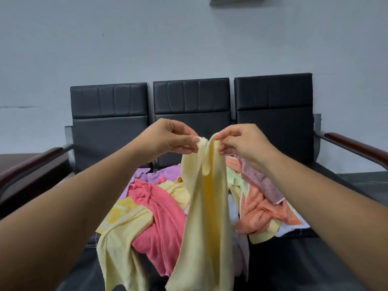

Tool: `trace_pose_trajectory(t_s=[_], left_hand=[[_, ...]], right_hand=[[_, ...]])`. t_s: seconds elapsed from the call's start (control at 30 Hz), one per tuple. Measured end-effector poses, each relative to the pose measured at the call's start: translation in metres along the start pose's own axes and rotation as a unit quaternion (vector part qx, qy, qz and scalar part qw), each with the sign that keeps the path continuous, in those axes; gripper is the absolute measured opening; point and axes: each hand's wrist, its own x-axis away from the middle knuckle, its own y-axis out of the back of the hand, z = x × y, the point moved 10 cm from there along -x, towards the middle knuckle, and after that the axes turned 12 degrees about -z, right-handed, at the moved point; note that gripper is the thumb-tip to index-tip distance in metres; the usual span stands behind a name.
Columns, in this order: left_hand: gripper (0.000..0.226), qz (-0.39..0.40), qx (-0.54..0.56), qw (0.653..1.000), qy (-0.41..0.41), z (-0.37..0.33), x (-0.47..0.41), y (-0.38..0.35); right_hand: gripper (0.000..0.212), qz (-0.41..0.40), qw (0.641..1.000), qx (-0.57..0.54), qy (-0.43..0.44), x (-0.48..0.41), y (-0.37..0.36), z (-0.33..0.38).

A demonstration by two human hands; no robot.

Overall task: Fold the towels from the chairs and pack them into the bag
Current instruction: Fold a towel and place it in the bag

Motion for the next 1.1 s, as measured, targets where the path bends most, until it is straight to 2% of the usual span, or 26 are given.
trace_pose_trajectory(t_s=[0.1, 0.17, 0.23, 0.33, 0.37, 0.47, 0.53, 0.6, 0.77, 0.9, 0.97, 1.1], left_hand=[[0.014, -0.024, -0.053, 0.998, -0.036, -0.007, -0.002, 0.001], [0.014, -0.033, -0.069, 0.996, -0.051, -0.009, -0.004, 0.002], [0.015, -0.044, -0.065, 0.995, -0.055, -0.008, -0.007, 0.005], [0.030, -0.051, -0.074, 0.994, -0.062, -0.003, -0.007, 0.009], [0.036, -0.031, -0.088, 0.994, -0.054, 0.001, -0.005, 0.006], [0.037, 0.072, -0.151, 0.986, 0.002, 0.031, 0.005, -0.008], [0.057, 0.093, -0.159, 0.982, 0.030, 0.048, 0.011, -0.007], [0.074, 0.106, -0.113, 0.986, 0.056, 0.061, 0.014, -0.004], [0.046, 0.134, -0.045, 0.988, 0.058, 0.065, 0.017, -0.006], [0.042, 0.127, -0.004, 0.990, 0.067, 0.060, 0.013, -0.009], [0.040, 0.102, -0.048, 0.991, 0.067, 0.060, 0.009, -0.004], [0.028, -0.009, -0.256, 0.967, 0.008, 0.048, -0.007, 0.020]], right_hand=[[0.013, 0.106, 0.994, -0.026, -0.009, 0.023, -0.034, 0.010], [0.022, 0.127, 0.991, 0.030, 0.030, 0.030, -0.044, 0.014], [0.021, 0.079, 0.993, 0.069, 0.062, 0.027, -0.039, 0.017], [0.016, 0.033, 0.998, 0.025, 0.056, 0.022, -0.031, 0.019], [0.014, 0.033, 0.998, -0.001, 0.047, 0.021, -0.030, 0.019], [0.014, 0.036, 0.995, -0.097, 0.006, 0.017, -0.023, 0.018], [0.013, 0.025, 0.990, -0.135, -0.022, 0.013, -0.013, 0.014], [0.011, 0.006, 0.988, -0.147, -0.042, 0.009, -0.001, 0.007], [0.016, -0.027, 0.997, -0.066, -0.042, 0.000, 0.024, -0.018], [0.012, -0.033, 0.997, -0.044, -0.046, -0.003, 0.035, -0.031], [0.012, -0.040, 0.998, -0.026, -0.046, -0.005, 0.041, -0.037], [0.011, -0.069, 0.997, 0.027, -0.038, -0.009, 0.049, -0.037]])
